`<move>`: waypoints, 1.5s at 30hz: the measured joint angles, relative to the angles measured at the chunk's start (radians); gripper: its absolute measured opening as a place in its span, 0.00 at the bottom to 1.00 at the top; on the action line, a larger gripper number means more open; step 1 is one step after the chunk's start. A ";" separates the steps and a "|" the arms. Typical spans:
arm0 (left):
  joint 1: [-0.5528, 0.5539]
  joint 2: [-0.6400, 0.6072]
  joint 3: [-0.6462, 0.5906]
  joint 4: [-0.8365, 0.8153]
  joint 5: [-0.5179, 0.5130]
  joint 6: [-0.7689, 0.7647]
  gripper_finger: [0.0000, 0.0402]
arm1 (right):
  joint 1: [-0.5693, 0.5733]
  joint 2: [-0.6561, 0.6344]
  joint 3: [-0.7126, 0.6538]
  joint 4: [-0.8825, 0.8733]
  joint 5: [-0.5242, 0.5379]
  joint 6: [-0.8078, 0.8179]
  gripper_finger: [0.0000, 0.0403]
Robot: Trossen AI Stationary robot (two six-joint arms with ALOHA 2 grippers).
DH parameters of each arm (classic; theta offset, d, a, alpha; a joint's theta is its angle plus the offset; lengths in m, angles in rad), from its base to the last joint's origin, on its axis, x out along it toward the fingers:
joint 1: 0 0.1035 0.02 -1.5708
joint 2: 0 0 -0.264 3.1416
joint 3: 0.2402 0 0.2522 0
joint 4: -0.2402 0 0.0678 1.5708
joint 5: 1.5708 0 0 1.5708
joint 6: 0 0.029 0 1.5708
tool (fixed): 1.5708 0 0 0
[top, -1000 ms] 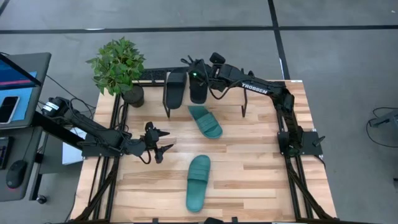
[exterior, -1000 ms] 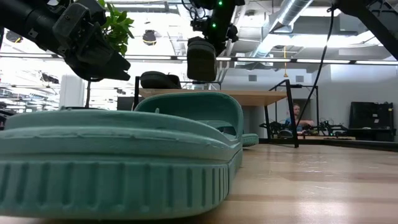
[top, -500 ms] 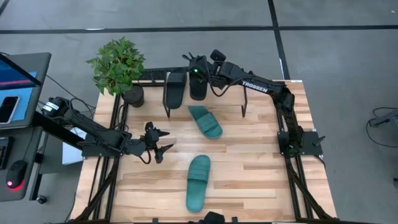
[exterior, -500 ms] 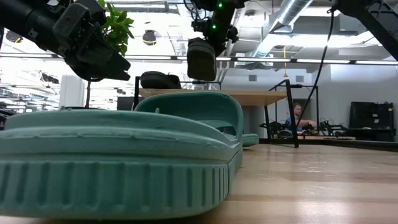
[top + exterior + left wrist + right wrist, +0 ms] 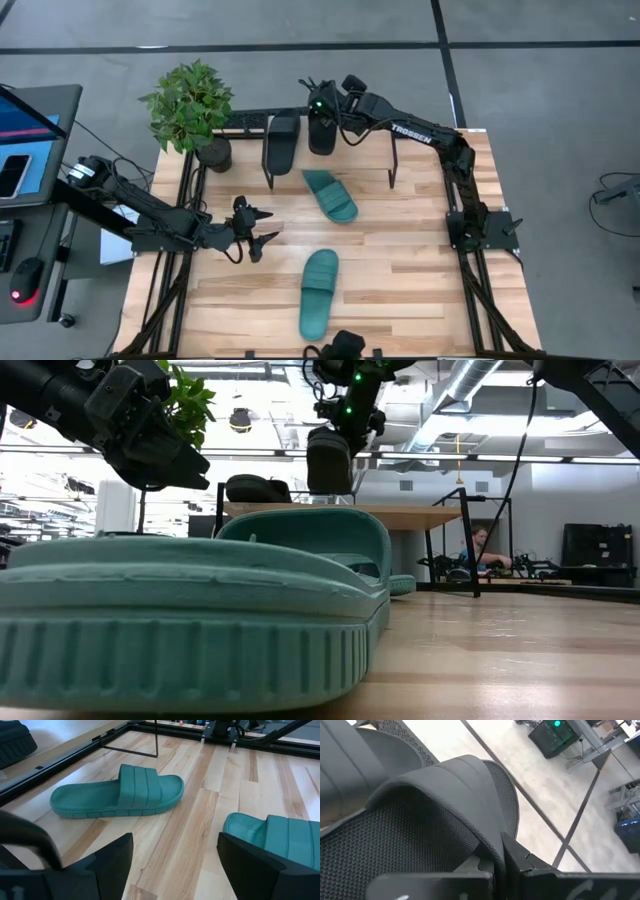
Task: Pick and place slides into the shelf
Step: Put the black pair of slippers on the shelf
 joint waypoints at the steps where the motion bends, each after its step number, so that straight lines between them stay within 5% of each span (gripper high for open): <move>1: 0.000 0.000 0.000 0.000 0.000 0.000 0.68 | 0.006 0.012 0.002 0.012 0.006 0.000 0.00; 12: 0.000 0.000 0.000 -0.008 0.000 0.000 0.68 | 0.023 0.123 0.001 0.046 0.025 -0.042 0.00; 33: 0.000 0.000 -0.001 -0.047 0.053 0.001 0.68 | 0.059 0.126 0.001 0.092 0.019 -0.042 0.00; 45: 0.000 0.000 -0.001 -0.046 0.053 0.000 0.68 | 0.051 0.126 0.001 0.094 -0.065 -0.043 0.15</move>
